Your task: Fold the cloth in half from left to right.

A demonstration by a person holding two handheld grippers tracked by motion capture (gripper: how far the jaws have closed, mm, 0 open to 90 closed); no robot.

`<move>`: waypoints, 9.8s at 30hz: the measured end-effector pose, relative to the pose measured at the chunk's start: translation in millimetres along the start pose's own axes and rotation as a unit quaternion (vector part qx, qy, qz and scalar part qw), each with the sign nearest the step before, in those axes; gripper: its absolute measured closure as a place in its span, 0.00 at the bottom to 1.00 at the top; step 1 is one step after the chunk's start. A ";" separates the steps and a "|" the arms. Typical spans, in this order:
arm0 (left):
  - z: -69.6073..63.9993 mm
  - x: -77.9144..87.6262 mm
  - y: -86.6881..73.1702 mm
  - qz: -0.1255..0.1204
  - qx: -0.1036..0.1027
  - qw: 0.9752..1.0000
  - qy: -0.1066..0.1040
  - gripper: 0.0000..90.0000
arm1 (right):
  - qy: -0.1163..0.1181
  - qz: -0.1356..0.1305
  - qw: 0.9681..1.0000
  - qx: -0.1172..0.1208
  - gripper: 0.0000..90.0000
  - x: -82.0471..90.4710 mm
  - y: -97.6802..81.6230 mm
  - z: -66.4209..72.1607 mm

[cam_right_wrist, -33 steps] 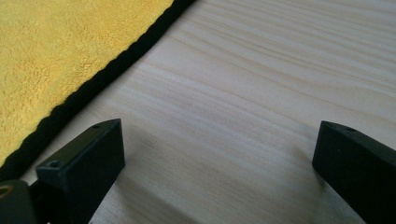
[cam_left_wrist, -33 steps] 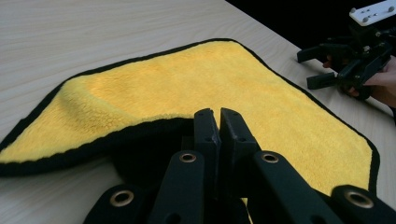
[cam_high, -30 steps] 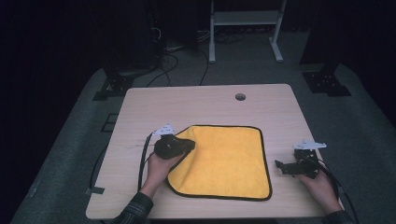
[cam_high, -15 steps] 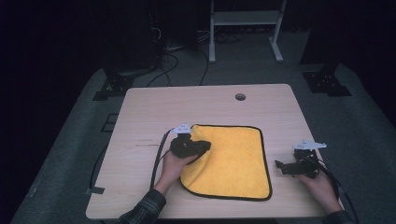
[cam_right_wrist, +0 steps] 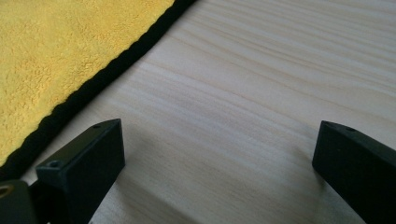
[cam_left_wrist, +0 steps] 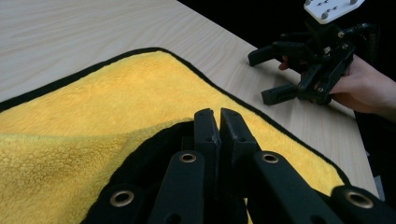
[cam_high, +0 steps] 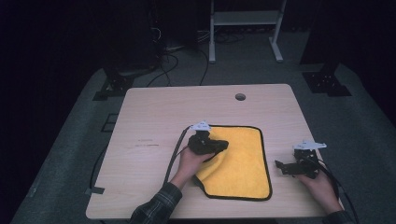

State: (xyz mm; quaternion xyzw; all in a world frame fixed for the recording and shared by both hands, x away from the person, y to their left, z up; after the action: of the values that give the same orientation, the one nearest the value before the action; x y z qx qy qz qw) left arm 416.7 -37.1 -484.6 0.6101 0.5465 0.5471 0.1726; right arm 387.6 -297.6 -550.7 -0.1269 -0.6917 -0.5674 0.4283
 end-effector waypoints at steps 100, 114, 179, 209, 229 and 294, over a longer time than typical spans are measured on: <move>18.3 26.4 -66.5 0.145 -0.053 0.976 0.150 0.89 | 0.002 0.000 1.000 0.003 0.02 0.4 -0.5 0.6; 20.9 57.6 -85.3 0.135 -0.049 0.979 0.148 0.78 | 0.005 0.000 1.000 0.005 0.02 0.6 -0.7 1.2; 36.1 149.4 -146.3 0.153 -0.037 0.964 0.214 0.02 | 0.088 -0.021 0.995 0.049 0.21 4.6 38.2 43.9; 44.9 150.9 -147.6 0.122 -0.049 0.966 0.224 0.00 | 0.192 -0.058 0.973 0.114 0.38 -13.3 112.4 135.7; 45.1 151.0 -147.5 0.122 -0.050 0.966 0.224 0.00 | 0.239 -0.040 0.952 0.188 0.56 -58.9 135.4 216.4; 45.0 150.9 -147.6 0.121 -0.050 0.966 0.223 0.00 | 0.085 -0.051 0.995 0.016 0.71 -95.2 147.9 62.7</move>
State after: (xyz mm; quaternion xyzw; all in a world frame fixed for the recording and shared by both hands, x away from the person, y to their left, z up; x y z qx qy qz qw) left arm 355.1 160.0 -547.1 0.5253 0.4652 0.7125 0.0090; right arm 514.5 -164.1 -520.2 -0.0360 -0.6674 -0.5862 0.4578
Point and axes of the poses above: each handheld gripper's, and its own axes: x roughly backward along the jaws, y roughly out of its top, z roughly to its left, the point moved 9 cm from there along -x, roughly forward along the jaws, and after that the axes turned 3 degrees about z, right-handed, at the moved point
